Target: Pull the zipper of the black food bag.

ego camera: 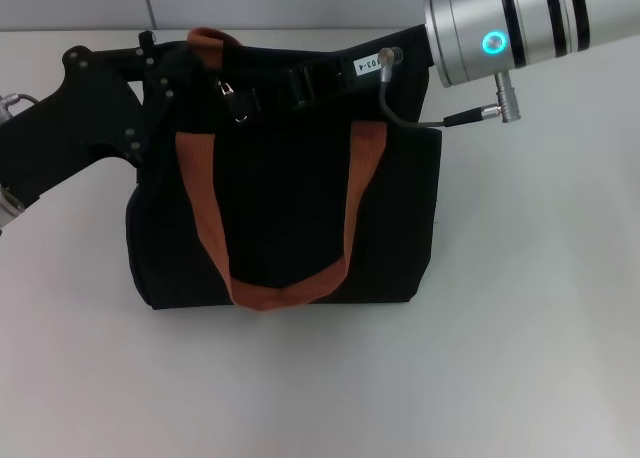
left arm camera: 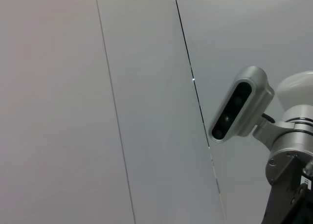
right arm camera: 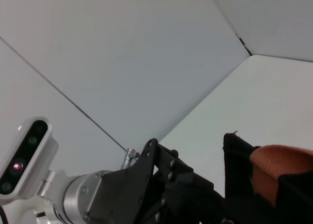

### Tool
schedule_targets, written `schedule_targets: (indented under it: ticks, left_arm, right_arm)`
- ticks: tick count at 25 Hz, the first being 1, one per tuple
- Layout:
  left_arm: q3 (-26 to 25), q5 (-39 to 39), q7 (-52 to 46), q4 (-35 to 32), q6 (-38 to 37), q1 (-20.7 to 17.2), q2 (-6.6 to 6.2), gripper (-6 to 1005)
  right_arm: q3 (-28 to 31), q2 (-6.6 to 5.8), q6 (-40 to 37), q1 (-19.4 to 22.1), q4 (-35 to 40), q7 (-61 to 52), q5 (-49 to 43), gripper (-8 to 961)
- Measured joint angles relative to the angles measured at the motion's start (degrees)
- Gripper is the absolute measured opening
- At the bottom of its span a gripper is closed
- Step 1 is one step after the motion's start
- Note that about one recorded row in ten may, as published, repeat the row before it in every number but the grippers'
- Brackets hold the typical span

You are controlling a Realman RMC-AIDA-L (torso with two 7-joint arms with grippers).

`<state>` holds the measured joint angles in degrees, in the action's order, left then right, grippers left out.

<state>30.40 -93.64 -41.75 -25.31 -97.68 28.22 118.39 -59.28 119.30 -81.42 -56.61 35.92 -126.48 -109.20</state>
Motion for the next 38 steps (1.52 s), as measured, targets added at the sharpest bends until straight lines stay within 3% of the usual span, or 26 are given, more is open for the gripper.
schedule_targets:
  ticks: [6,9,10,12,15,19,24,29,35,38]
  left_arm:
    - [-0.3,0.4,-0.2,0.0,0.0,-0.2,-0.1,60]
    - [-0.3,0.4,-0.2,0.0,0.1,-0.2,-0.16,61]
    - [-0.4,0.5,-0.2,0.0,0.2,-0.2,-0.16,61]
    - [-0.8,0.5,-0.2,0.0,0.4,-0.2,-0.22,62]
    - [-1.1,0.6,-0.3,0.0,0.7,-0.2,-0.25,63]
    - [-1.1,0.6,-0.3,0.0,0.9,-0.2,-0.27,64]
    - [-1.1,0.6,-0.3,0.0,1.1,-0.1,-0.27,66]
    - [-1.1,0.6,-0.3,0.0,1.1,0.0,-0.24,68]
    - [-0.9,0.6,-0.6,0.0,1.1,-0.1,-0.21,70]
    - [-1.0,0.6,-1.1,0.0,1.0,-0.1,-0.21,71]
  right_arm:
    - [-1.2,-0.07,-0.6,4.2,7.2,-5.1,-3.4,23]
    - [-1.2,0.0,-1.5,8.4,13.6,-8.1,-5.1,30]
    - [-1.1,-0.01,-2.2,11.5,17.5,-9.7,-5.4,32]
    - [-1.0,-0.06,-2.6,13.3,19.9,-10.4,-5.4,37]
    - [1.1,-0.12,-4.5,18.4,25.4,-11.3,-5.6,44]
    - [4.0,-0.09,-6.4,20.5,27.4,-11.4,-5.6,53]
    - [5.6,-0.05,-7.0,21.4,26.7,-9.4,-3.6,64]
    - [6.0,-0.44,-7.3,22.6,21.9,-1.0,6.7,76]
    - [8.6,-1.1,-14.1,25.5,12.2,19.2,22.4,180]
    - [10.6,-0.98,-22.6,27.0,5.7,33.3,26.8,241]
